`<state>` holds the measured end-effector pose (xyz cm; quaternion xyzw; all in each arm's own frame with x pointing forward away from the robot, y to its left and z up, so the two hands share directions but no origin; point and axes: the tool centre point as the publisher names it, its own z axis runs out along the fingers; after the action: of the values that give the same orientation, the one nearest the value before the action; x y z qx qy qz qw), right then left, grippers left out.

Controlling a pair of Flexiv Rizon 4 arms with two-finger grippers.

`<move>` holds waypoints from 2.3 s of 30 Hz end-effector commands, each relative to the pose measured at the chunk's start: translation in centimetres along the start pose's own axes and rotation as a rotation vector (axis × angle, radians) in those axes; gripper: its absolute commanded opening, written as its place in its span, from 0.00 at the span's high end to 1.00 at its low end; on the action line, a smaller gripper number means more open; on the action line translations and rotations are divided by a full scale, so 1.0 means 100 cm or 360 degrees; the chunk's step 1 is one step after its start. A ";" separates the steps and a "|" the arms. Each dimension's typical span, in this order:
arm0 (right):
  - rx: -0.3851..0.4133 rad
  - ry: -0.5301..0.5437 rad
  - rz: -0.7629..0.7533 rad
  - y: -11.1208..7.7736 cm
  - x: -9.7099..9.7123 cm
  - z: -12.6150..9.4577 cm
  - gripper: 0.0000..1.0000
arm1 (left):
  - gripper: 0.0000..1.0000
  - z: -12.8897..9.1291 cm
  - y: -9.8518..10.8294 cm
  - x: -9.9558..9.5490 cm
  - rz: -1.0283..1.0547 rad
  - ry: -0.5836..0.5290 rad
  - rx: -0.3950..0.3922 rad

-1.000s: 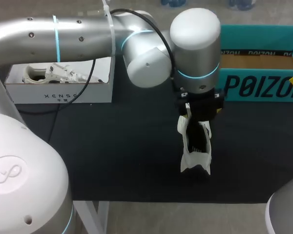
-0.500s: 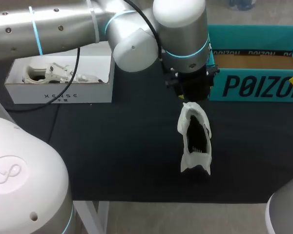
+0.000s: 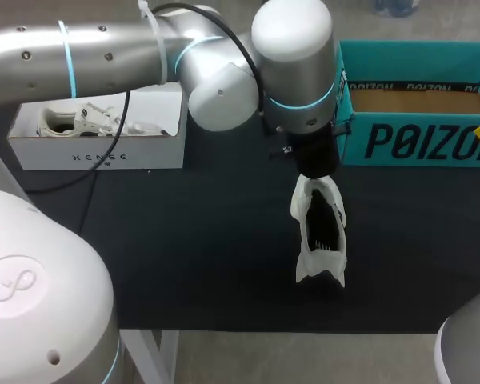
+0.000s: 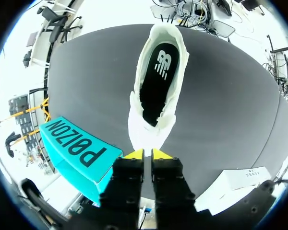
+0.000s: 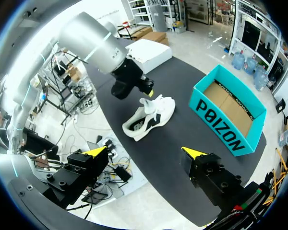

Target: Take the shoe out of the shoebox, open the shoe tongue, remove and reinsert the insole, then place the shoe into the shoebox

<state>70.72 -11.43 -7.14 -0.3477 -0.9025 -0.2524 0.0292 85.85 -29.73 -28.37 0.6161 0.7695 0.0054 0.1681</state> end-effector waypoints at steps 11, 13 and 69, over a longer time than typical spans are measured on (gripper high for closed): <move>0.0010 0.0004 0.0002 0.002 -0.001 0.000 0.00 | 1.00 0.040 -0.036 0.024 0.0007 0.0068 0.0155; 0.0010 0.0004 0.0002 0.002 -0.001 0.000 0.00 | 1.00 0.041 -0.035 0.024 0.0000 0.0068 0.0161; 0.0010 0.0004 0.0002 0.002 -0.001 0.000 0.00 | 1.00 0.028 -0.028 -0.028 0.0146 0.0006 0.0055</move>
<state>70.72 -11.43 -7.14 -0.3477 -0.9025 -0.2524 0.0292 84.12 -32.29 -30.20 0.6517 0.7409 -0.0022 0.1622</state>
